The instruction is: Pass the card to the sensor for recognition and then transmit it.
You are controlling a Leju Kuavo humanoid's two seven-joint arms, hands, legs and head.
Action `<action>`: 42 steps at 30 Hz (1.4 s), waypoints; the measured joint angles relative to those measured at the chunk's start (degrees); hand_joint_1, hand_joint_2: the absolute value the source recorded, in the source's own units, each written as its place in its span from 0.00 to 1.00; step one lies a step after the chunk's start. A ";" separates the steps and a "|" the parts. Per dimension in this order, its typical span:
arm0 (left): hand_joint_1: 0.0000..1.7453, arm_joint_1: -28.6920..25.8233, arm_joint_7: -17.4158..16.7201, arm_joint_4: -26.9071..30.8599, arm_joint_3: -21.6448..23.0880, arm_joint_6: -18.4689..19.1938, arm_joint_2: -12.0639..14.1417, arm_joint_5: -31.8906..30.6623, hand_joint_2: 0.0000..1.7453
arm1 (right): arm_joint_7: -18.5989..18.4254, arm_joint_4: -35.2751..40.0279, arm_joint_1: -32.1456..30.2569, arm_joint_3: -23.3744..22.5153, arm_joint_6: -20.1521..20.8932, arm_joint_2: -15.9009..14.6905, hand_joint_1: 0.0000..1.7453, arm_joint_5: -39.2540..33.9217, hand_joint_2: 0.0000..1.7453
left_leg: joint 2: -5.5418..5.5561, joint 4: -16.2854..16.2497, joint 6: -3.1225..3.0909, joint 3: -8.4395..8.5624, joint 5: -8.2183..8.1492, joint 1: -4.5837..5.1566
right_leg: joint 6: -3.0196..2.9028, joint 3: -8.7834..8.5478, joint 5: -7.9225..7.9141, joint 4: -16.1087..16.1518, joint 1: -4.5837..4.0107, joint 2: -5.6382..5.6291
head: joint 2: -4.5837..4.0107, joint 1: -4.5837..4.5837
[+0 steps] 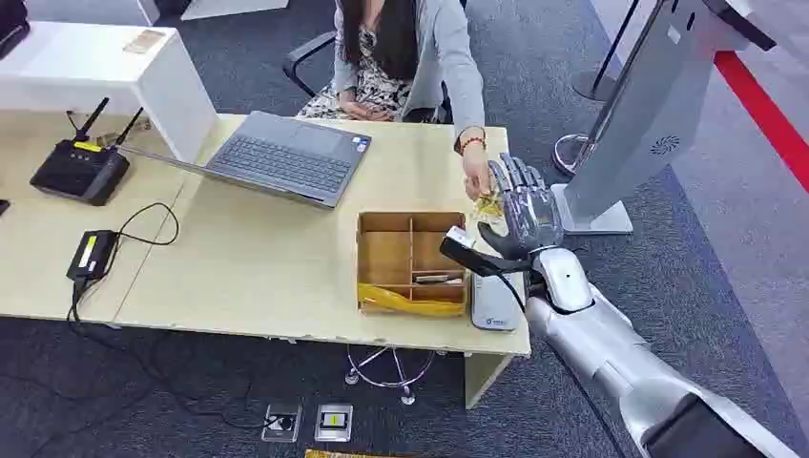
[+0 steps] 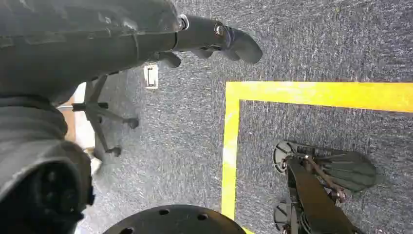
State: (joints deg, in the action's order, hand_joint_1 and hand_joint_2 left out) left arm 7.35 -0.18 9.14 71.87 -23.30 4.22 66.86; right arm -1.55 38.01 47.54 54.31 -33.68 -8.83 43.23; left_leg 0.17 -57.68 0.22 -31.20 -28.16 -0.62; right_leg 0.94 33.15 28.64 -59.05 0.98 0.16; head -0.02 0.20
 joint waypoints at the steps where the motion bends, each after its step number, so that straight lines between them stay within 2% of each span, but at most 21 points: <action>1: 0.00 0.00 -0.02 0.00 0.00 0.00 0.00 0.00 0.00 | 0.00 0.00 0.00 0.00 -0.04 -0.02 0.00 -0.02 1.00 | 0.00 0.00 0.00 0.00 0.00 0.00 | 0.00 0.00 0.00 0.00 0.00 0.00 | 0.00 0.00; 14: 0.00 0.00 -0.13 0.00 0.07 -0.13 0.02 0.04 0.00 | 1.31 0.00 0.01 0.00 -0.55 0.00 0.00 -0.61 1.00 | 0.00 0.00 0.00 0.00 0.00 0.00 | 0.00 0.00 0.00 0.00 0.00 0.00 | 0.02 0.00; 15: 0.00 0.00 -0.06 0.00 0.09 -0.15 0.02 0.07 0.00 | 1.57 0.00 0.01 0.00 -0.55 0.00 0.87 -0.77 1.00 | 0.00 0.00 0.00 0.00 0.00 0.00 | 0.00 0.00 0.00 0.00 0.00 0.00 | 0.00 0.00; 16: 0.00 0.00 0.02 0.00 0.09 -0.15 0.02 0.07 0.00 | 1.71 0.00 0.01 0.00 -0.55 0.00 1.00 -1.00 1.00 | 0.00 0.00 0.00 0.00 0.00 0.00 | 0.00 0.00 0.00 0.00 0.00 0.00 | 0.02 0.00; 30: 0.00 0.00 0.18 0.00 0.11 -0.46 0.02 0.18 0.00 | 4.02 0.00 0.01 0.00 -0.55 0.00 1.00 -3.65 1.00 | 0.00 0.00 0.00 -0.01 0.00 0.00 | 0.00 -0.02 0.00 0.00 0.00 0.02 | 0.00 0.00; 42: 0.00 0.00 0.13 0.00 0.11 -0.70 0.00 0.35 0.00 | 4.55 -0.02 -0.29 0.00 -0.59 0.15 1.00 -4.74 1.00 | 0.00 0.00 0.00 -0.01 0.00 0.00 | 0.00 -0.01 0.00 0.00 0.00 0.01 | 0.00 0.00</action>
State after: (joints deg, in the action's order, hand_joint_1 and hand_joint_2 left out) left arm 7.35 -0.04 9.14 71.97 -24.00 4.22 67.21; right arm 2.99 37.99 47.25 54.31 -34.27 -8.68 38.49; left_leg 0.18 -57.68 0.22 -31.20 -28.16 -0.62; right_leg 0.94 33.14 28.64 -59.05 0.98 0.17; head -0.02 0.20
